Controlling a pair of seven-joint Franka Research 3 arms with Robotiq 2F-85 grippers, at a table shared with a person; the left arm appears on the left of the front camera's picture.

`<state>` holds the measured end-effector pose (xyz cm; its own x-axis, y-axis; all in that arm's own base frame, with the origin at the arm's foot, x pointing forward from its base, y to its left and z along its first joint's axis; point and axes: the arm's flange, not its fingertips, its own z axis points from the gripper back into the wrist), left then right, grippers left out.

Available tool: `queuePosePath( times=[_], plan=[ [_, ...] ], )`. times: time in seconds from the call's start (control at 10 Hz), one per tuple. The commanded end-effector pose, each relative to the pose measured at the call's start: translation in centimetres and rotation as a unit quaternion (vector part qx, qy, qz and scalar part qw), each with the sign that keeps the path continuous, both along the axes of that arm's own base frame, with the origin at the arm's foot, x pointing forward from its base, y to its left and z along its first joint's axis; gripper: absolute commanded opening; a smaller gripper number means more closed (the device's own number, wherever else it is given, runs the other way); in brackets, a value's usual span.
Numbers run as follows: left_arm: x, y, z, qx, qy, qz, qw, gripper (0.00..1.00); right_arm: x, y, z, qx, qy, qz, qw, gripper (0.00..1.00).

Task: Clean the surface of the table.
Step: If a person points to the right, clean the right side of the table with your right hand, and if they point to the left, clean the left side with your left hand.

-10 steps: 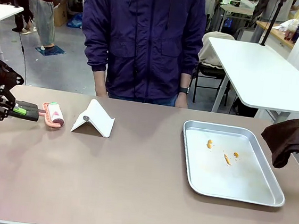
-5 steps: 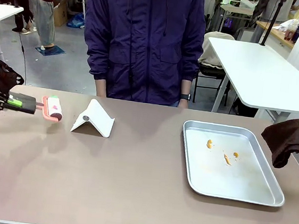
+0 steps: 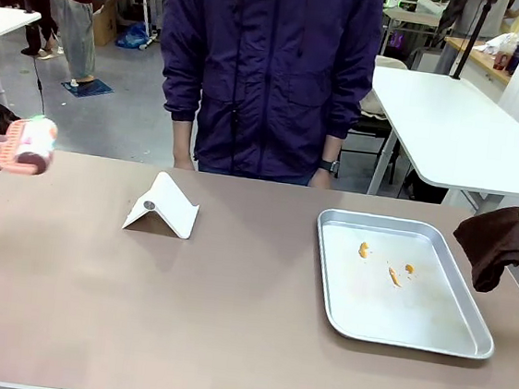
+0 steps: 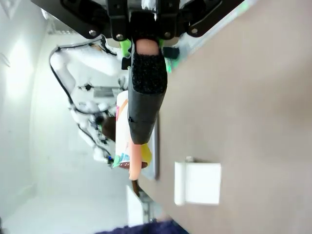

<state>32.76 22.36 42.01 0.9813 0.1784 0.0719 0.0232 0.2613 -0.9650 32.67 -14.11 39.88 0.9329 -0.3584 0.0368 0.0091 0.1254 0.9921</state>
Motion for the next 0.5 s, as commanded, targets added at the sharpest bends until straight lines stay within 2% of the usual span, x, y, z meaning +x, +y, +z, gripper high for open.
queuePosePath(
  times=[0.0, 0.1, 0.2, 0.4],
  plan=[
    [-3.2, 3.8, 1.2, -0.029, 0.0, -0.076, 0.997, 0.18, -0.2, -0.1, 0.3, 0.008, -0.005, 0.003, 1.0, 0.0],
    [-5.5, 5.3, 1.3, -0.039, 0.001, -0.107, 0.993, 0.18, -0.2, -0.1, 0.3, 0.008, -0.005, 0.003, 1.0, 0.0],
    [-7.2, 6.3, 0.9, -0.038, 0.001, -0.097, 0.995, 0.18, -0.2, -0.1, 0.3, 0.008, -0.005, 0.003, 1.0, 0.0],
    [-10.1, 7.3, -0.6, -0.042, 0.001, -0.124, 0.991, 0.18, -0.2, -0.1, 0.3, 0.008, -0.005, 0.003, 1.0, 0.0]
  ],
)
